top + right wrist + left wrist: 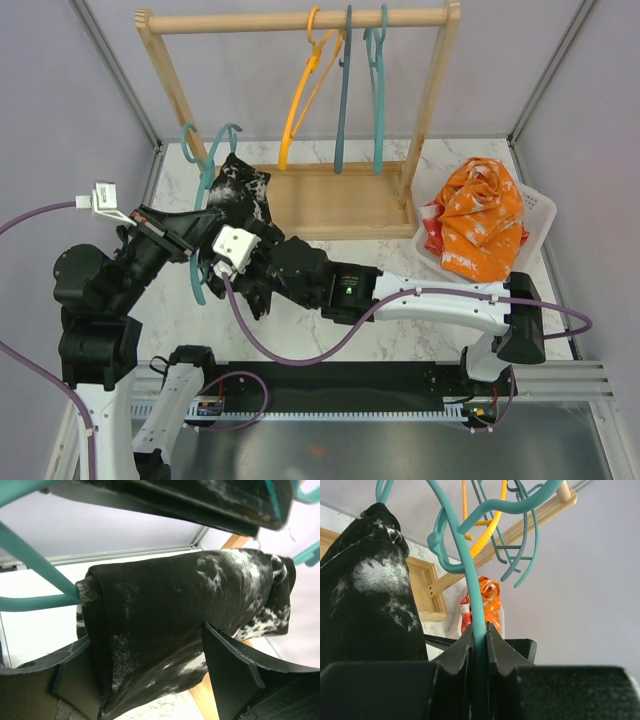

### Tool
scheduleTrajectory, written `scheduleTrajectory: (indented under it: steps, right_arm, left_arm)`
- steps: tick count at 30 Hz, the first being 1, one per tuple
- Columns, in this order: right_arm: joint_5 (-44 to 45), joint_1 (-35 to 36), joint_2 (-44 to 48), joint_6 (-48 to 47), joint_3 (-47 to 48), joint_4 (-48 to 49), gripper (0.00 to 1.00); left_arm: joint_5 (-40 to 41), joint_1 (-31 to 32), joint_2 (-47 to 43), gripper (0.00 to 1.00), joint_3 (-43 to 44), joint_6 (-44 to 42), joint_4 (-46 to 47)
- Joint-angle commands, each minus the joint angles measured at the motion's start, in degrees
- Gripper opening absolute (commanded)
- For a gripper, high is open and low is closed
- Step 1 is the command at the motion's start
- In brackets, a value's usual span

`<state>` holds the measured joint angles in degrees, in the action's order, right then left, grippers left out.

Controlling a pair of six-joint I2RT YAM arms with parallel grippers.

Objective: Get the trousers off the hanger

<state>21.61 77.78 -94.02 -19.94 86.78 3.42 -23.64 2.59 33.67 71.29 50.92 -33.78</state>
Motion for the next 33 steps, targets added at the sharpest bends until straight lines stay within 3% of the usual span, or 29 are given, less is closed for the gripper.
scheduleTrajectory:
  steps: [1, 10, 14, 15, 18, 19, 21, 22, 33]
  right_arm:
    - [-0.33, -2.19, 2.52, -4.92, 0.58, -1.04, 0.79]
    - [0.36, -3.42, 1.29, -3.97, 1.02, 0.00, 0.80]
    - [1.42, -3.60, -0.37, -0.37, 2.69, 0.97, 0.75]
    - [1.33, -3.77, -0.99, 0.16, 3.56, 0.97, 0.72]
    - [-0.41, -4.12, -1.78, 1.57, 5.32, 0.54, 0.38]
    - [-1.03, -4.13, -1.96, 1.66, 5.76, 0.19, 0.22]
    - [-3.05, -4.21, -1.70, 1.14, 7.08, -1.04, 0.11]
    - [-3.93, -4.39, -1.52, 0.87, 7.61, -1.48, 0.00]
    - [-20.98, -5.62, 5.24, -5.10, 20.35, -18.70, 0.00]
  left_arm:
    - [-4.57, -0.13, -0.63, 0.02, 2.10, -2.31, 7.06]
    - [-6.86, -0.13, -0.36, 0.02, 2.28, -2.23, 6.88]
    - [-7.12, -0.13, -0.36, 0.02, 2.37, -1.70, 6.80]
    - [-7.21, -0.13, -0.45, 0.02, 2.37, -1.70, 6.80]
    - [-7.21, -0.13, -0.80, 0.02, 2.19, -1.78, 6.71]
    - [-7.30, -0.13, -0.97, 0.02, 2.10, -1.96, 6.62]
    - [-6.86, -0.13, -1.06, 0.02, 1.93, -2.48, 6.10]
    - [-6.51, -0.13, -1.24, 0.02, 1.75, -2.75, 6.01]
    - [3.15, -0.13, -1.59, 0.02, -1.49, -9.78, 1.61]
